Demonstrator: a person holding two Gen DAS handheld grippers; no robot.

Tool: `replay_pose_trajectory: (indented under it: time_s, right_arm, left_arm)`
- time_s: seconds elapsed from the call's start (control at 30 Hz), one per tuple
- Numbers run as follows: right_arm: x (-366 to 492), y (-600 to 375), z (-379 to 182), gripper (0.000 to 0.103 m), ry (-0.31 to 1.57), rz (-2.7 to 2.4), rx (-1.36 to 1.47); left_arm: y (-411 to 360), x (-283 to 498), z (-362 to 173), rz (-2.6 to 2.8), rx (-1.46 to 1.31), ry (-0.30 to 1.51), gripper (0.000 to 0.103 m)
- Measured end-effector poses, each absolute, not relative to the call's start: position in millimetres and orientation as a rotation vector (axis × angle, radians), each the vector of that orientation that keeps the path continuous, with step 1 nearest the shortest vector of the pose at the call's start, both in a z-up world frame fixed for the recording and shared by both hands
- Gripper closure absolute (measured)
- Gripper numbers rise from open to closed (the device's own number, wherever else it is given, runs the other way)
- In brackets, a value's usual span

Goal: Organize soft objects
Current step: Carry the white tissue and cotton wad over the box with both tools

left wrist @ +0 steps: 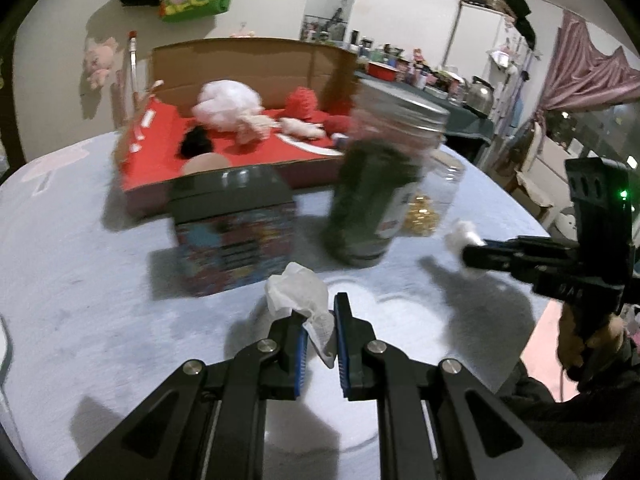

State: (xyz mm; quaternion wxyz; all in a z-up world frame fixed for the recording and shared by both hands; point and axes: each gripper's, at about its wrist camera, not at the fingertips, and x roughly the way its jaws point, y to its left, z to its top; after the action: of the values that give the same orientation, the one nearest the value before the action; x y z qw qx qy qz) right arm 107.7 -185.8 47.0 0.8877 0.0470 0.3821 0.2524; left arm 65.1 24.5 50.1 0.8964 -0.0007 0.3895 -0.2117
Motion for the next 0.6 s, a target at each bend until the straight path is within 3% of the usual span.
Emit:
replay_pose_trajectory:
  time_s: [0.6]
  right_arm:
    - [131,-220,40,0.091,0.828,0.424,0.051]
  left_arm:
    - [88,88,49,-0.324,0.016,0.813,0.090]
